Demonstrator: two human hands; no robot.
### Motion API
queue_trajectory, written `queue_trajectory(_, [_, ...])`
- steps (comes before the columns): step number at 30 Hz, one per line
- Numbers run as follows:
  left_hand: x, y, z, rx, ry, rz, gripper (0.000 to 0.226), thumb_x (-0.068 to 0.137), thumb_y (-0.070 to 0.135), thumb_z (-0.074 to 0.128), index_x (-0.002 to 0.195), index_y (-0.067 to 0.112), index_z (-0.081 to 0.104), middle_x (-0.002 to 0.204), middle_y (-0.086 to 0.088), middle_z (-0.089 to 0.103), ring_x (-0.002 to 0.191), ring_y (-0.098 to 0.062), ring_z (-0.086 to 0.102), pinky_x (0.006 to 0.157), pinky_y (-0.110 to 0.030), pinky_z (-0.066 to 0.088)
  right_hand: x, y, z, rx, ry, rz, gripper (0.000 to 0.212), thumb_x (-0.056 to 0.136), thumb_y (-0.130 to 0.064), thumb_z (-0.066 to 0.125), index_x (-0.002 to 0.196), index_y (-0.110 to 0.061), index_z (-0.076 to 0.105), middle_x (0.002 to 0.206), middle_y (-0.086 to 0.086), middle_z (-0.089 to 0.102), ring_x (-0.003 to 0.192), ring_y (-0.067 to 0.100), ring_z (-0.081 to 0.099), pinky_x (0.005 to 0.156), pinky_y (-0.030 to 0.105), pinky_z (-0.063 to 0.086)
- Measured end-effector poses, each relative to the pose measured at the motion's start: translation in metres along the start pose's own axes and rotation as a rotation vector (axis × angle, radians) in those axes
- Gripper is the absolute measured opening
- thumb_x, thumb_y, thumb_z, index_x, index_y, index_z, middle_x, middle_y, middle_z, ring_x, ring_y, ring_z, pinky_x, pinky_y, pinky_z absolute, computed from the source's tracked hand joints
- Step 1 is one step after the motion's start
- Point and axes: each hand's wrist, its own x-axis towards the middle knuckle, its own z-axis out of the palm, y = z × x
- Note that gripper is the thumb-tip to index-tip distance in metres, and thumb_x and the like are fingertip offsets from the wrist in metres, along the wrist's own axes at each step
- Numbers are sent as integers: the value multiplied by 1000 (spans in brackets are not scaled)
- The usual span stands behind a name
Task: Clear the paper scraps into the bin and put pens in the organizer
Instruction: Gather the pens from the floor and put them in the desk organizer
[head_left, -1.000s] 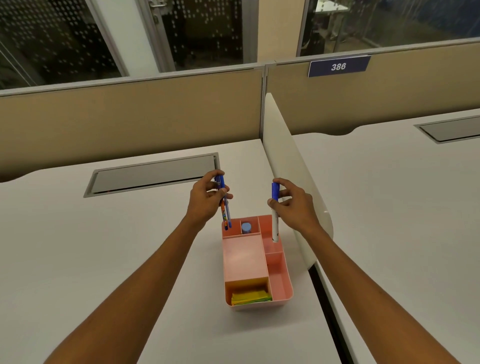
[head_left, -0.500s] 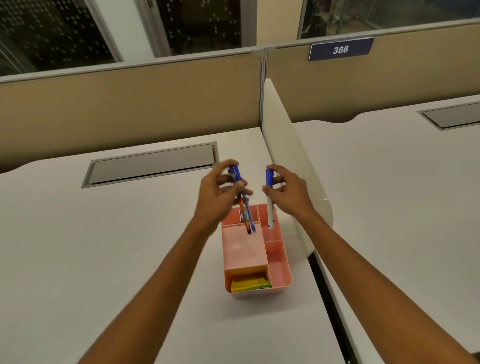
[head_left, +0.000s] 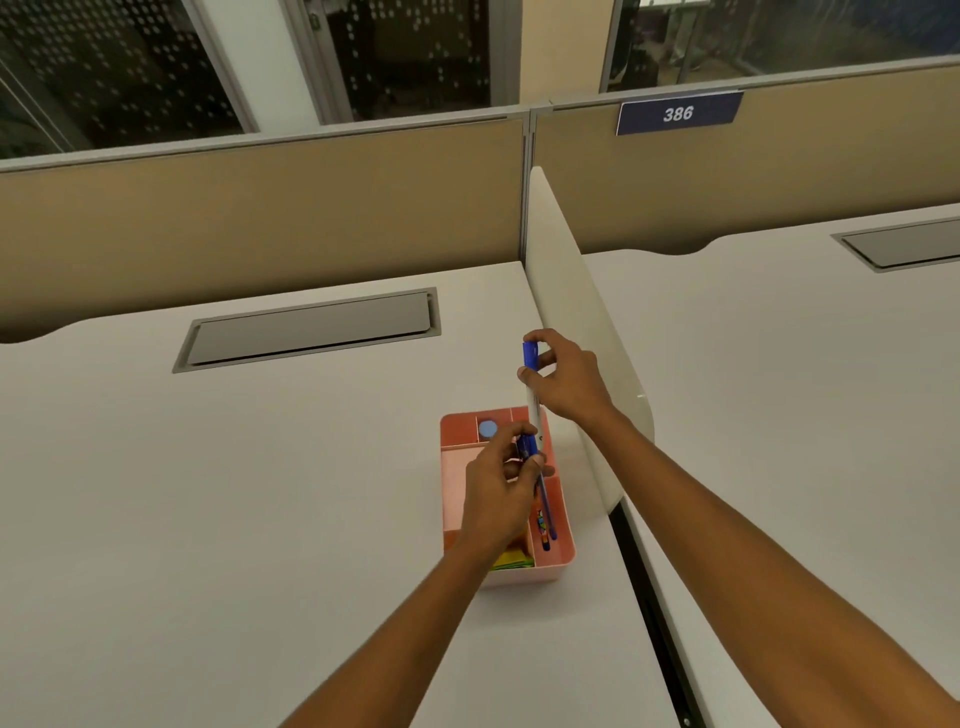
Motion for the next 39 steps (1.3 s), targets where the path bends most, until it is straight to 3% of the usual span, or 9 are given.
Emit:
queue_trajectory(4, [-7, -7, 2, 76, -11, 0, 28, 94, 17, 58, 122, 21, 57, 118, -5, 67, 103, -21, 67, 97, -44, 52, 1, 9, 7, -47, -30, 11, 36, 85, -24, 74, 117, -26, 57, 100, 7, 70, 77, 19, 65, 73, 25, 50])
queue_trajectory(7, [-10, -12, 2, 130, 17, 36, 22, 93, 21, 61, 114, 19, 63, 113, 1, 69, 100, -13, 65, 99, -35, 51, 2, 15, 12, -93, -61, 36, 29, 86, -27, 73, 112, -25, 59, 92, 6, 73, 73, 19, 67, 76, 29, 55])
queue_trajectory(11, [-9, -16, -1, 110, 60, 95, 18, 92, 24, 62, 108, 18, 67, 105, 7, 70, 90, 0, 64, 89, -19, 52, 4, 20, 12, -176, -91, 42, 30, 87, -36, 70, 111, -20, 66, 108, 6, 71, 94, 22, 68, 77, 31, 54])
queue_trajectory(14, [-3, -15, -16, 47, 186, 109, 15, 92, 26, 62, 106, 22, 66, 98, 12, 68, 89, 10, 63, 72, -6, 51, 7, 15, 7, -134, -46, 35, 39, 90, -42, 64, 121, -18, 63, 120, 7, 68, 105, 24, 65, 81, 31, 51])
queue_trajectory(17, [4, -14, -39, -11, 281, 64, 20, 93, 36, 58, 107, 22, 65, 99, 7, 71, 87, -3, 68, 69, -17, 57, 9, 4, 3, -83, 1, 1, 37, 94, -42, 58, 121, -16, 63, 121, 4, 68, 103, 20, 65, 81, 26, 47])
queue_trajectory(20, [5, -16, -68, -45, 285, 19, 22, 96, 33, 52, 103, 15, 63, 88, -3, 72, 72, -17, 71, 65, -34, 62, 6, -16, 6, -32, 21, -50, 29, 97, -41, 55, 109, -16, 65, 103, 0, 70, 83, 9, 60, 73, 16, 42])
queue_trajectory(24, [-5, -23, -113, -45, 307, 16, 26, 99, 31, 49, 93, 11, 65, 74, -8, 70, 65, -24, 70, 59, -36, 59, -13, -53, 29, 101, -77, -104, 24, 97, -44, 51, 97, -24, 64, 87, -9, 67, 73, 2, 64, 65, 9, 42])
queue_trajectory(34, [-118, -91, -260, 49, 364, -97, 32, 96, 40, 52, 85, 14, 66, 69, -7, 71, 62, -23, 69, 54, -35, 53, -143, -126, 165, 43, -543, -263, 35, 97, -48, 47, 99, -20, 68, 91, -7, 72, 83, 8, 68, 81, 36, 58])
queue_trajectory(39, [-195, -139, -342, 74, 415, -132, 32, 97, 40, 50, 85, 15, 66, 70, -4, 71, 62, -19, 69, 54, -33, 54, -216, -161, 229, 25, -658, -253, 33, 97, -47, 49, 98, -21, 69, 91, -7, 73, 80, 5, 69, 80, 37, 59])
